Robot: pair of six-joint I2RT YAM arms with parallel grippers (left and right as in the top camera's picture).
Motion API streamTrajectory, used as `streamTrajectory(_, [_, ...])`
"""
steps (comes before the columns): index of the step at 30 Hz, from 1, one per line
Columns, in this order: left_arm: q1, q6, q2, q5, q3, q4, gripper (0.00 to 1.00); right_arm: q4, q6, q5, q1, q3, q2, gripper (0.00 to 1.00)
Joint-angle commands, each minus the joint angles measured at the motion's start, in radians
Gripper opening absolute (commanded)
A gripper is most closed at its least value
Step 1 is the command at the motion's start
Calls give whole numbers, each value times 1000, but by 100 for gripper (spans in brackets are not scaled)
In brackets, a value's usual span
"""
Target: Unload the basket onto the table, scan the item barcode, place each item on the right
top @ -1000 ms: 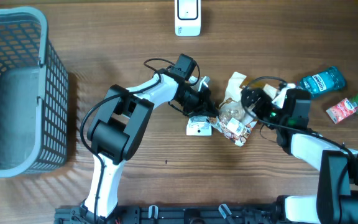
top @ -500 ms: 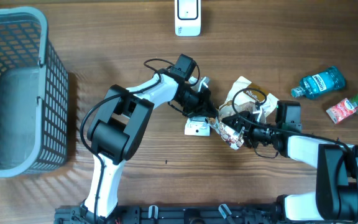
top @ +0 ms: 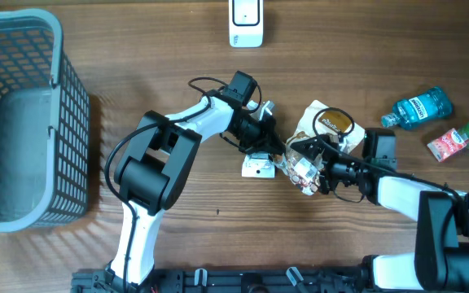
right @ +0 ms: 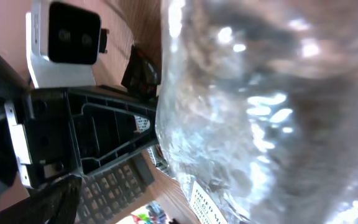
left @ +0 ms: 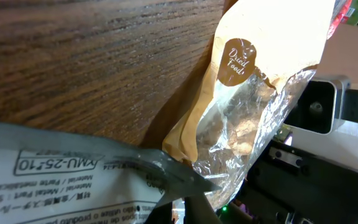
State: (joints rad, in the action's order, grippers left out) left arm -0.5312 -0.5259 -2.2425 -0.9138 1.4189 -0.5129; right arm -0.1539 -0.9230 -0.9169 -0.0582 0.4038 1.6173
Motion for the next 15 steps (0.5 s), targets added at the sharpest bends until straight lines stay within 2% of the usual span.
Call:
streamTrajectory(1, [-1,-2,-56,104,-26,-16,4,90,70,803,-81,-149,148,100])
streamTrajectory(15, [-1,-2,-56,104,-26,-16,4,-86,215,876,-110,-148,148,99])
